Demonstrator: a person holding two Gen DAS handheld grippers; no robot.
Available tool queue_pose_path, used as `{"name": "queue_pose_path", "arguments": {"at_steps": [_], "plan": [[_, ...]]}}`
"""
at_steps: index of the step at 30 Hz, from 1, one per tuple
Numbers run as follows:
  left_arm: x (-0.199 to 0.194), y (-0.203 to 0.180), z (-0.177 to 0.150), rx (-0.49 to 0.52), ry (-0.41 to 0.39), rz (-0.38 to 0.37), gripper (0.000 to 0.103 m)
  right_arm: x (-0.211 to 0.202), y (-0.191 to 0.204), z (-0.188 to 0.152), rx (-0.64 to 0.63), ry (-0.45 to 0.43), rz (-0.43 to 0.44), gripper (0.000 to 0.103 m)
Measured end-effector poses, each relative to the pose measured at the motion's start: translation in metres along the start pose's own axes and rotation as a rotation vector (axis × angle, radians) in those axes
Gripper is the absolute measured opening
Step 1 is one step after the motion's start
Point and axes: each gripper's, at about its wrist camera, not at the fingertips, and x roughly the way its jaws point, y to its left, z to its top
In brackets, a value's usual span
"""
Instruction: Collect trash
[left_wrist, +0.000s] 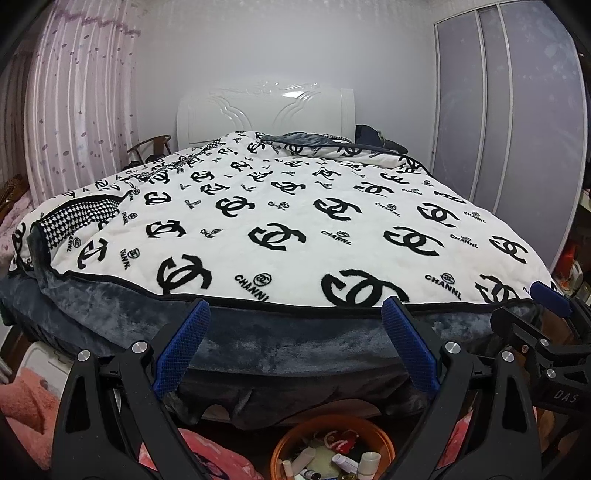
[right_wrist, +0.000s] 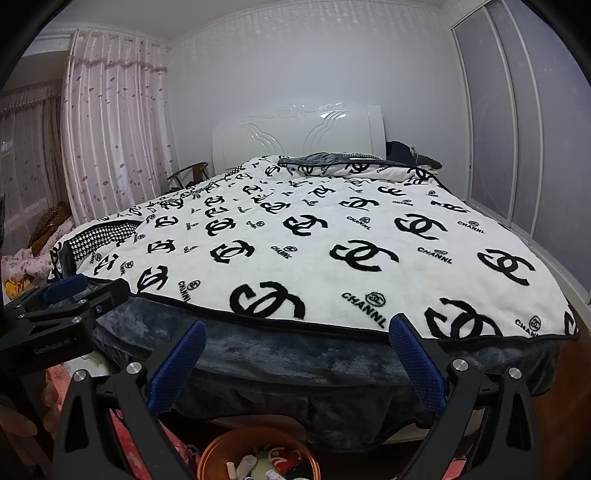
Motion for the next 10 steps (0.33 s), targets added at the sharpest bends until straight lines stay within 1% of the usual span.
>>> {"name": "queue_pose_path", "arguments": {"at_steps": [10], "plan": [[0.0007,0.0021,-0.0025,-0.004,0.011,0.001,0.092,-0.0001,-0.0004,0.0,0.0,0.001,0.0,0.098]]}}
